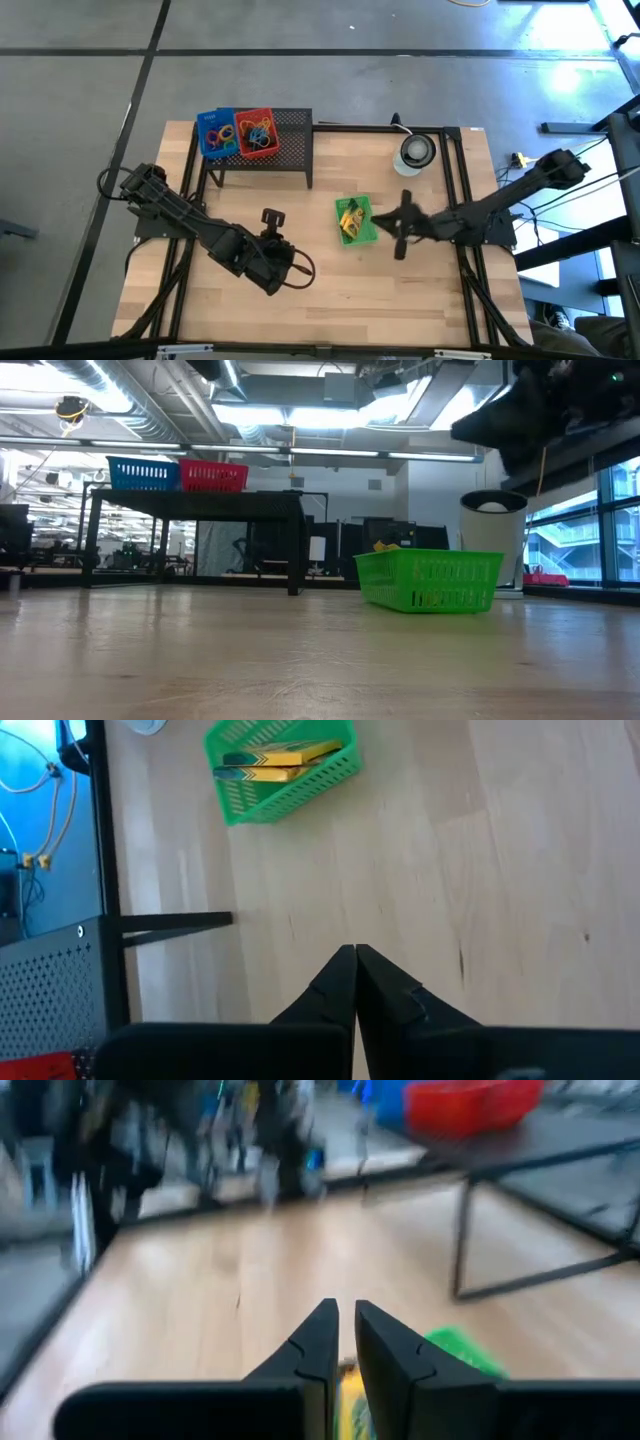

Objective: Pick & Place Office Desk Supplies
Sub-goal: Put the green bin with crayon boxes on the shelf

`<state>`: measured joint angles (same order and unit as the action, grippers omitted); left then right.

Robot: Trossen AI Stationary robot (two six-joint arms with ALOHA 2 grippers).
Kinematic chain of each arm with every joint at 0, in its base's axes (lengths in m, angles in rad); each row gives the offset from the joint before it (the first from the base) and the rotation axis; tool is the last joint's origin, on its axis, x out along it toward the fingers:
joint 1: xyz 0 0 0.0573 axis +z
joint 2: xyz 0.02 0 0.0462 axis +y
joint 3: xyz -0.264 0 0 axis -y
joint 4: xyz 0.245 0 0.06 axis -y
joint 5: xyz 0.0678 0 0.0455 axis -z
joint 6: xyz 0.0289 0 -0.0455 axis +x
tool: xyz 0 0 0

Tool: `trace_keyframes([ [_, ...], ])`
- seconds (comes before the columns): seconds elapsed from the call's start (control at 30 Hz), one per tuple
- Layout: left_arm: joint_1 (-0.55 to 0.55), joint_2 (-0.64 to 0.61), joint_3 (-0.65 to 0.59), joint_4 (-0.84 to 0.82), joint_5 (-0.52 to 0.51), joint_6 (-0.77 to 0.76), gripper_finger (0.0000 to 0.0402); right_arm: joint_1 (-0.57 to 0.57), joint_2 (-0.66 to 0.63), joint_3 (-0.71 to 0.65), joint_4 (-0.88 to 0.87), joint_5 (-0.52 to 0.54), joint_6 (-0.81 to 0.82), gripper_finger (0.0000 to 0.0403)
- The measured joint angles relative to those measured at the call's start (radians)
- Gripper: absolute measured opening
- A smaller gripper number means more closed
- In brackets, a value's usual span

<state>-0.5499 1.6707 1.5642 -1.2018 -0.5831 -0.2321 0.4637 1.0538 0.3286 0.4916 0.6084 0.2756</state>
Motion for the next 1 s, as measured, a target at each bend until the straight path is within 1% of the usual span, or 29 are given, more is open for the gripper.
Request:
trace_keyframes([
  [0.1, -0.002, 0.000, 0.000, -0.007, 0.004, -0.001, 0.0002, 0.000, 0.094, 0.109, -0.179, -0.075, 0.009, 0.0049],
  [0.17, -0.006, -0.001, 0.000, -0.019, 0.021, -0.006, 0.0004, 0.000, 0.150, 0.185, -0.308, -0.154, 0.032, 0.0064],
  [0.27, -0.006, -0.002, 0.000, -0.035, 0.043, -0.039, 0.0003, 0.001, 0.223, 0.284, -0.470, -0.249, 0.050, 0.0097],
  [0.37, -0.007, -0.002, 0.000, -0.039, 0.044, -0.046, 0.0001, 0.001, 0.288, 0.353, -0.567, -0.273, -0.023, 0.0138],
  [0.47, -0.007, -0.002, 0.000, -0.039, 0.044, -0.046, 0.0003, -0.002, 0.351, 0.379, -0.599, -0.276, -0.144, 0.0174],
  [0.53, -0.008, -0.003, 0.000, -0.038, 0.044, -0.046, 0.0004, -0.012, 0.394, 0.380, -0.606, -0.279, -0.183, 0.0193],
  [0.67, -0.010, -0.003, 0.000, -0.038, 0.059, -0.045, 0.0002, -0.050, 0.464, 0.380, -0.630, -0.279, -0.146, 0.0219],
  [0.87, -0.010, -0.003, 0.000, -0.038, 0.054, -0.043, 0.0003, -0.086, 0.487, 0.380, -0.629, -0.281, -0.135, 0.0237],
  [1.0, -0.010, -0.003, 0.000, -0.039, 0.053, -0.043, 0.0005, -0.103, 0.487, 0.380, -0.628, -0.332, -0.125, 0.0235],
])
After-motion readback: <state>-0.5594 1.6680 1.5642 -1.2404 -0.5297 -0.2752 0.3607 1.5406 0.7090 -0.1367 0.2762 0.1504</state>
